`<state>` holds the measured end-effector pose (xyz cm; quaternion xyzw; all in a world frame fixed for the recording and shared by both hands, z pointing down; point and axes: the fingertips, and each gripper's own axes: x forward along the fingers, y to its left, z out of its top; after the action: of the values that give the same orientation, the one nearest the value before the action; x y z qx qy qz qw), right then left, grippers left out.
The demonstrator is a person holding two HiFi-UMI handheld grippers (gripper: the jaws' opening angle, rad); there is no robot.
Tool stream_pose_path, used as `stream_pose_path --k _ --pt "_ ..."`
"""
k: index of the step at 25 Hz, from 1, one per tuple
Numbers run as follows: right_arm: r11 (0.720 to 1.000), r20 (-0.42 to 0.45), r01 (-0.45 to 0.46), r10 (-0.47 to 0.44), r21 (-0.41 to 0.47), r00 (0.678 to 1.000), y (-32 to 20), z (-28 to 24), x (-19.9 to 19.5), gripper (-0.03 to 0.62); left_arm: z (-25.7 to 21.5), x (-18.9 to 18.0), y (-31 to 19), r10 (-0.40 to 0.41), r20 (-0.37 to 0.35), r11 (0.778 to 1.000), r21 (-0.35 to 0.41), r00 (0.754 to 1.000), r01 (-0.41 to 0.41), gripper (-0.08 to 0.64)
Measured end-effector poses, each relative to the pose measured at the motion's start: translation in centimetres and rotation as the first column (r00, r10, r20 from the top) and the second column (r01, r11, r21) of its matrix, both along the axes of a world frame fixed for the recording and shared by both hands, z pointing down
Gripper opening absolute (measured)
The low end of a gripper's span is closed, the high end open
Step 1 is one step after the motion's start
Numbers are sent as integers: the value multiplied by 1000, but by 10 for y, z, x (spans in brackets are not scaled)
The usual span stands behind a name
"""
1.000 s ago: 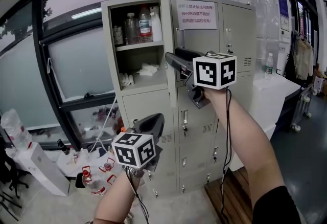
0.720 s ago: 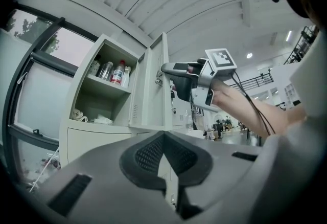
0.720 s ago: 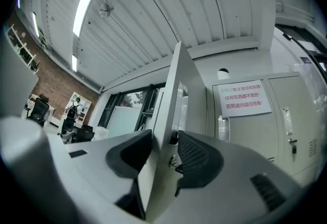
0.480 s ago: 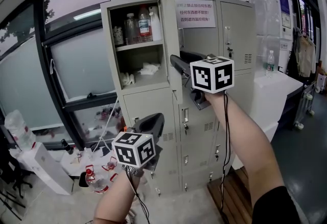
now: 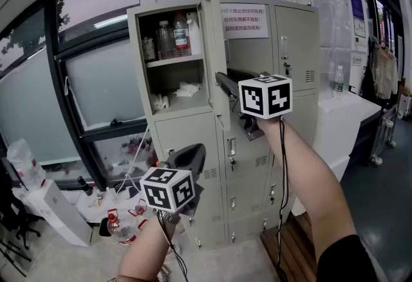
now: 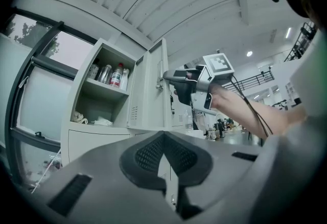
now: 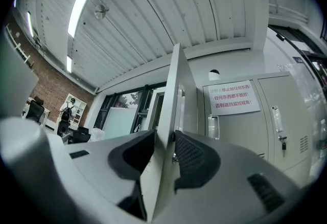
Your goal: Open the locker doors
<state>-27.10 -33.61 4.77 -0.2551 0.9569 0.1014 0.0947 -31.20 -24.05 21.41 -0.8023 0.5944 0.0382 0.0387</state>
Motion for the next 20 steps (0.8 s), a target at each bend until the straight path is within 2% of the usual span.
stream_pose_path --k 9,11,13,20 --pt "1000 1 6 -6 23 1000 17 2 13 118 -4 11 10 -9 3 1000 6 1000 9 -2" --pt "1000 13 -2 2 22 1000 20 6 19 86 -3 13 14 -16 2 1000 6 1000 16 -2" --pt "1000 28 -13 13 11 1000 23 11 27 7 -2 16 17 -25 1 1000 5 1000 25 -2" --pt "998 -18 -57 58 19 998 38 49 55 0 6 28 38 -101 10 995 5 995 101 -2"
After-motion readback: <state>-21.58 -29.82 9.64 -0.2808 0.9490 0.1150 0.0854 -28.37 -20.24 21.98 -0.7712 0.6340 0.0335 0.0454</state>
